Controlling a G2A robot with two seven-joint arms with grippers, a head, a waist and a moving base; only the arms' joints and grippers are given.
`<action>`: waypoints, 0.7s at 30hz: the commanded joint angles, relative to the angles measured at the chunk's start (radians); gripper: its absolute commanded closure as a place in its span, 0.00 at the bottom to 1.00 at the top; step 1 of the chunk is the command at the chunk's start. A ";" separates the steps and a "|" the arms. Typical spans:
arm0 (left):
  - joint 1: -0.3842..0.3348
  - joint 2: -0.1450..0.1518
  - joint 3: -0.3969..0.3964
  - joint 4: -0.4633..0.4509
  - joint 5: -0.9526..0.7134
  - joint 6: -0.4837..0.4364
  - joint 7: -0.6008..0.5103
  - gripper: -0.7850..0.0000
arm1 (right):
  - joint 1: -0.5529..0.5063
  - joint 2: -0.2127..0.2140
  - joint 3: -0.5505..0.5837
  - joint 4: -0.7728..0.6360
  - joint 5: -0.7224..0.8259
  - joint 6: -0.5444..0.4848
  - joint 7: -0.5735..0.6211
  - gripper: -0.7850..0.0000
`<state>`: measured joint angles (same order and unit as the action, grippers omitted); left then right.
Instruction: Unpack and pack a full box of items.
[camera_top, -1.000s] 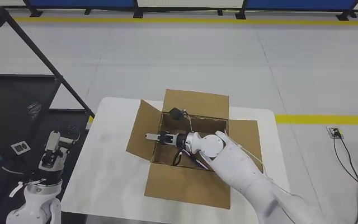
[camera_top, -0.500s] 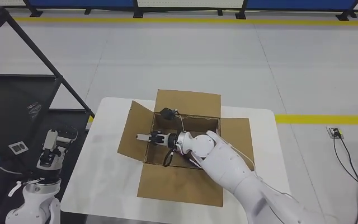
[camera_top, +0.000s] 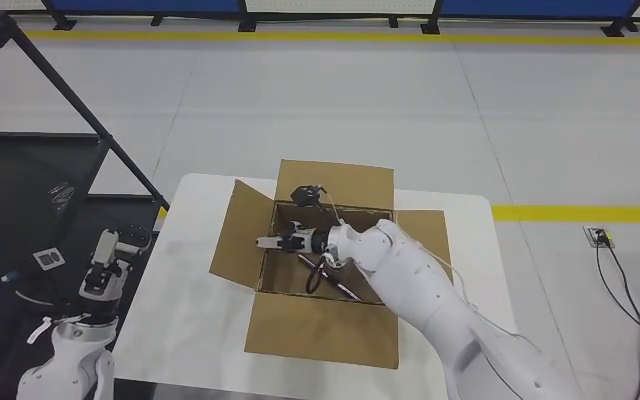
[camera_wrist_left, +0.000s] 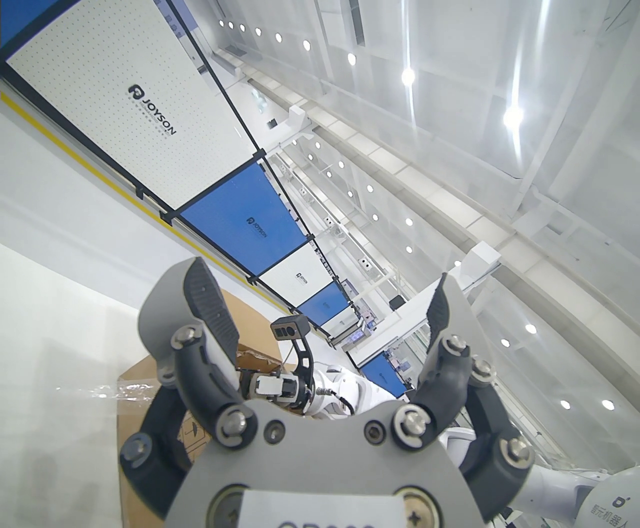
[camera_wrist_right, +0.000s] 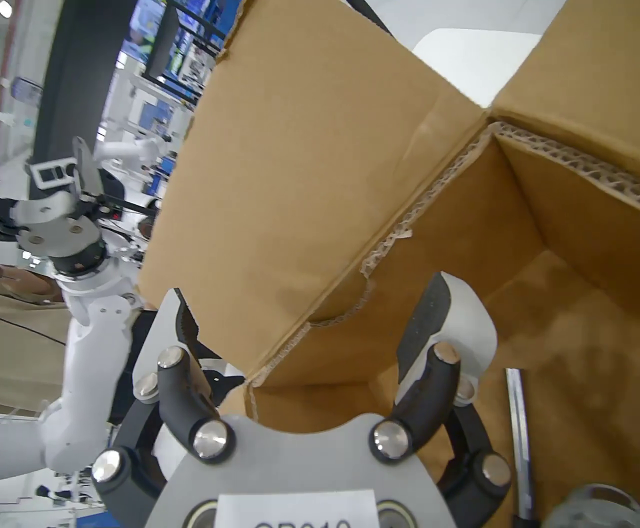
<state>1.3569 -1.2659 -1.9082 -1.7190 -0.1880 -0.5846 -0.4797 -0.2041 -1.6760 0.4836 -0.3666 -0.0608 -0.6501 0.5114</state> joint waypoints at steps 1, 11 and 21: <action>-0.003 0.002 0.008 -0.001 0.003 0.001 -0.001 0.00 | 0.005 0.008 -0.018 -0.018 -0.095 0.055 -0.014 0.00; -0.004 0.007 0.036 -0.008 0.017 0.001 0.014 0.00 | -0.035 0.083 0.011 -0.200 -0.287 0.304 -0.013 0.00; -0.002 0.012 0.060 -0.016 0.033 0.004 0.038 0.00 | -0.206 0.262 0.225 -0.593 -0.402 0.343 0.127 0.00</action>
<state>1.3551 -1.2541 -1.8512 -1.7351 -0.1574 -0.5815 -0.4436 -0.3783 -1.4375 0.6716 -0.8923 -0.4505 -0.3125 0.6119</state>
